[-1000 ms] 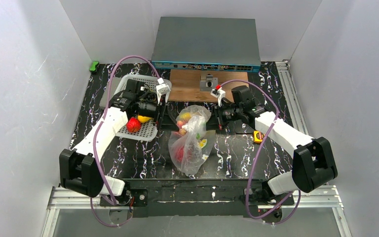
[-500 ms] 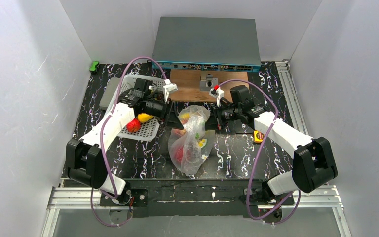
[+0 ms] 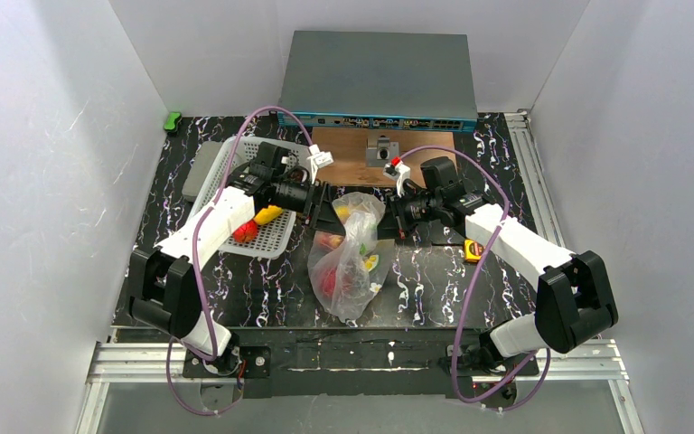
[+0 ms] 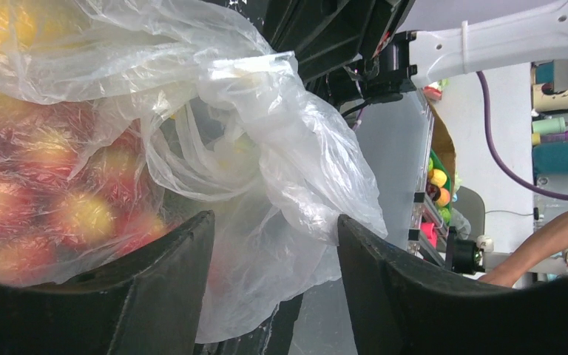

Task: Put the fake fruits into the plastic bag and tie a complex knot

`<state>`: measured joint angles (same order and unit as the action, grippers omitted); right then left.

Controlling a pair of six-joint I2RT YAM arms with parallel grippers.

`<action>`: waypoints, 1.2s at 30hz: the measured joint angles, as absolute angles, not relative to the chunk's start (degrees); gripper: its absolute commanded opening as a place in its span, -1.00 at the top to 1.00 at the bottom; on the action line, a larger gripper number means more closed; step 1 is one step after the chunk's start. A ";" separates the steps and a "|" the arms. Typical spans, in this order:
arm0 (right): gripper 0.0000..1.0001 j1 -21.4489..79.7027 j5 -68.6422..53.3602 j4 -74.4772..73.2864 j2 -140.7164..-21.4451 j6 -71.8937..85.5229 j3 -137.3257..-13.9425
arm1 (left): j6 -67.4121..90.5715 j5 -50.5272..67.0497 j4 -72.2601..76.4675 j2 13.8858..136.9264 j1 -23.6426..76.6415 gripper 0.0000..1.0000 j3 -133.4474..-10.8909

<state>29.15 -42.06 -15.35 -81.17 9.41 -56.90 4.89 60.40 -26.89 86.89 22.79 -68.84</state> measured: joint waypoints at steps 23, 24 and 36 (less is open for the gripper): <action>0.97 29.65 -42.13 -16.19 -81.17 8.73 -56.90 | 13.08 61.71 -22.02 86.17 22.31 0.28 -67.13; 0.97 29.67 -42.13 -16.19 -81.17 8.73 -56.90 | 13.10 61.67 -21.93 86.24 22.31 0.34 -67.13; 0.97 29.67 -42.15 -16.21 -81.17 8.58 -56.93 | 13.69 62.08 -20.60 86.80 22.31 0.08 -67.11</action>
<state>29.67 -42.15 -16.21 -81.17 8.58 -56.93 13.69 62.08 -20.60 86.80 22.31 -67.11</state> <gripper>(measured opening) 0.029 0.463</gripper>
